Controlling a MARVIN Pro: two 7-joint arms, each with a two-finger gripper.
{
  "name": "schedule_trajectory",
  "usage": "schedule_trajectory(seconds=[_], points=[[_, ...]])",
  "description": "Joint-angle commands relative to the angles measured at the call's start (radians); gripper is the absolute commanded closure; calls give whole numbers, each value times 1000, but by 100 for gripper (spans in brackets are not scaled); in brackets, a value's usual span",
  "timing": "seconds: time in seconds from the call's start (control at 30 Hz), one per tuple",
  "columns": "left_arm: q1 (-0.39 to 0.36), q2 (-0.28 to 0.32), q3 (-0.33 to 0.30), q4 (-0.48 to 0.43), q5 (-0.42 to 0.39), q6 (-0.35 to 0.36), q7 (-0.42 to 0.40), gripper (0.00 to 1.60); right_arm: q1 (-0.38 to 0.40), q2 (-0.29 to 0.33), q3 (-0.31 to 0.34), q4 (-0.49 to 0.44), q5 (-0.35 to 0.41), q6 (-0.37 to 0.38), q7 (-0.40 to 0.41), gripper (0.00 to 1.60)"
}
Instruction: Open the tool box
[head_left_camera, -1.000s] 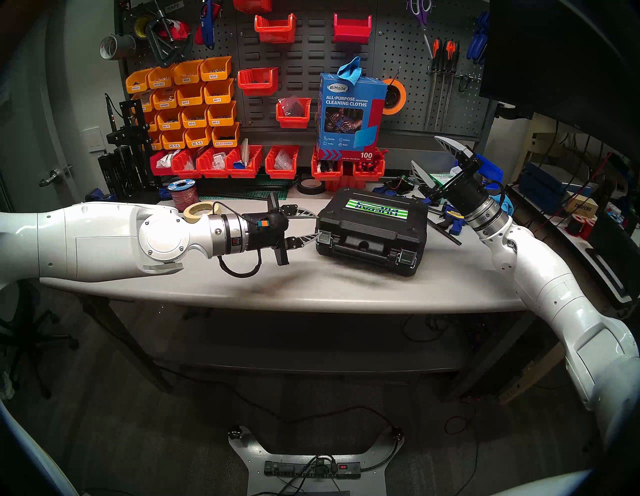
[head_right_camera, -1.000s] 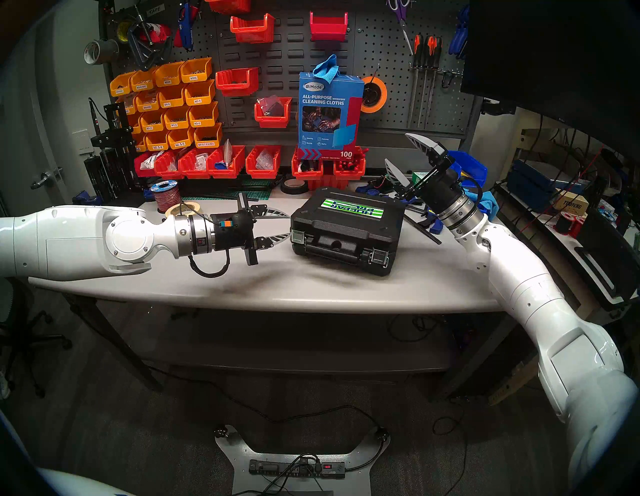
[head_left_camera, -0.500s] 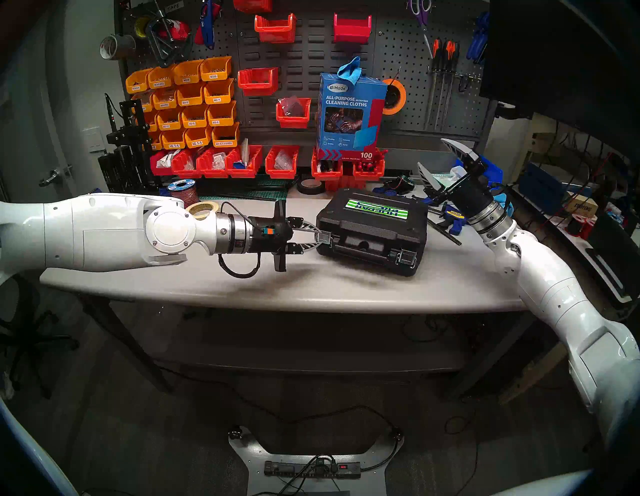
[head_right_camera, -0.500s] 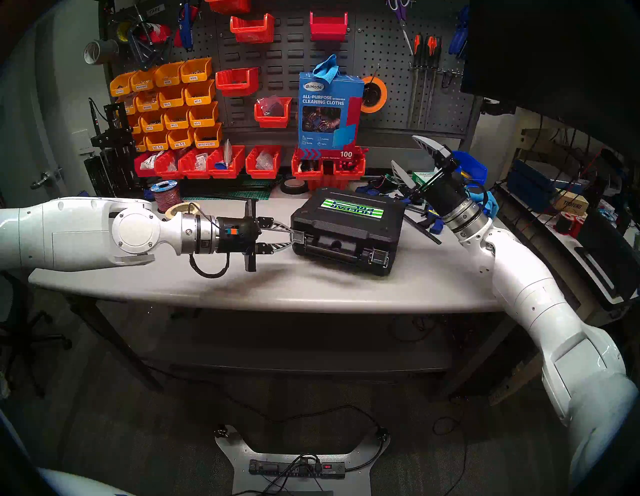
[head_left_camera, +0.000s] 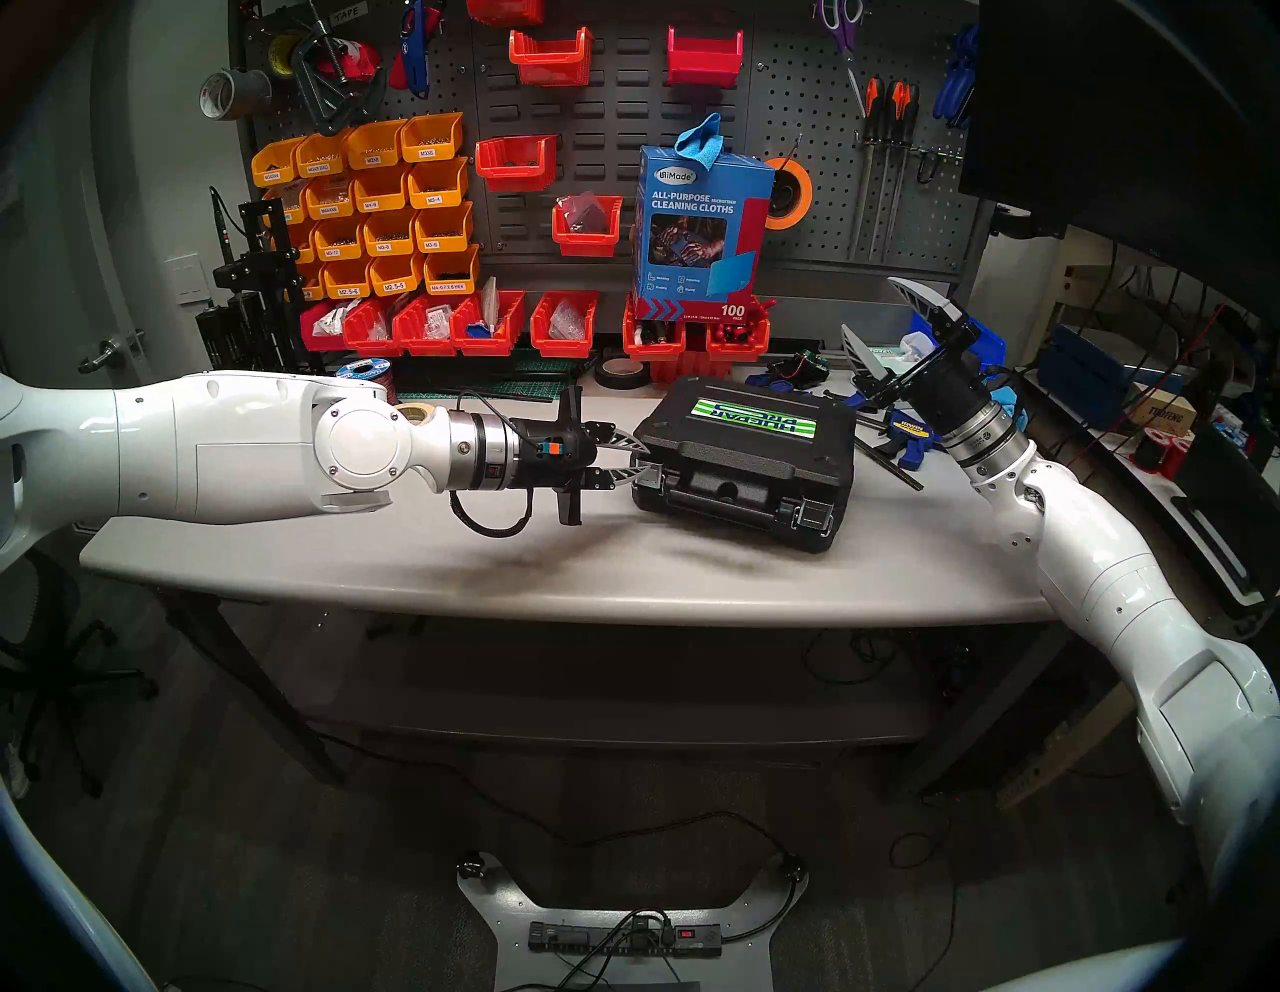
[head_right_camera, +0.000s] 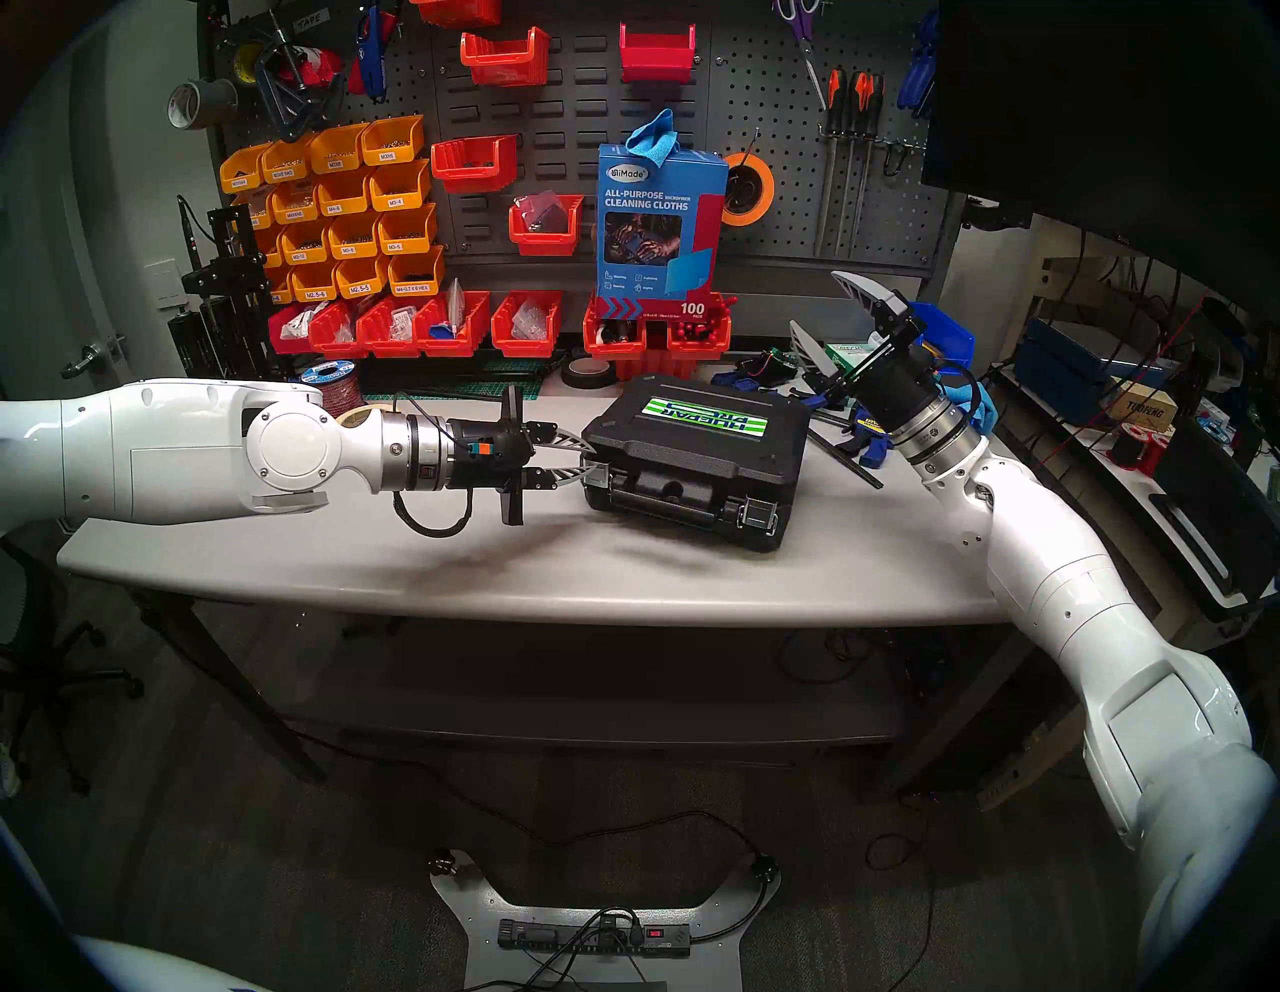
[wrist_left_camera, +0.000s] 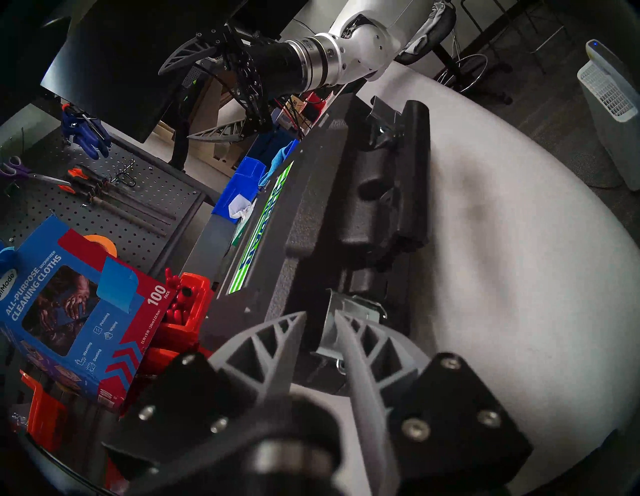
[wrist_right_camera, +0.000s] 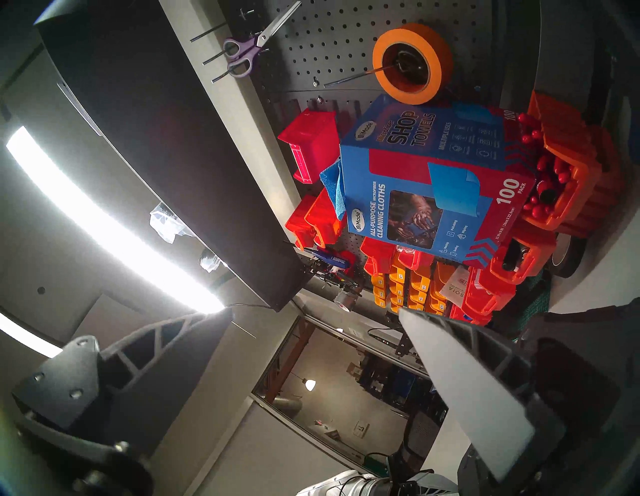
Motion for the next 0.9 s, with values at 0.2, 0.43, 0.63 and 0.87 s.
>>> schedule_trajectory(seconds=[0.2,0.43,0.63,0.87], points=[[-25,-26,0,-9,23,10,-30,89,25,4,6,4,-8,3,7,0],[-24,-35,-12,36,34,15,-33,92,22,5,9,1,-4,3,4,0],[-25,-46,-32,68,27,12,-29,94,28,-1,6,9,-4,8,0,0],[-29,-51,-48,75,18,7,-29,92,36,-9,2,21,-8,14,-1,0]])
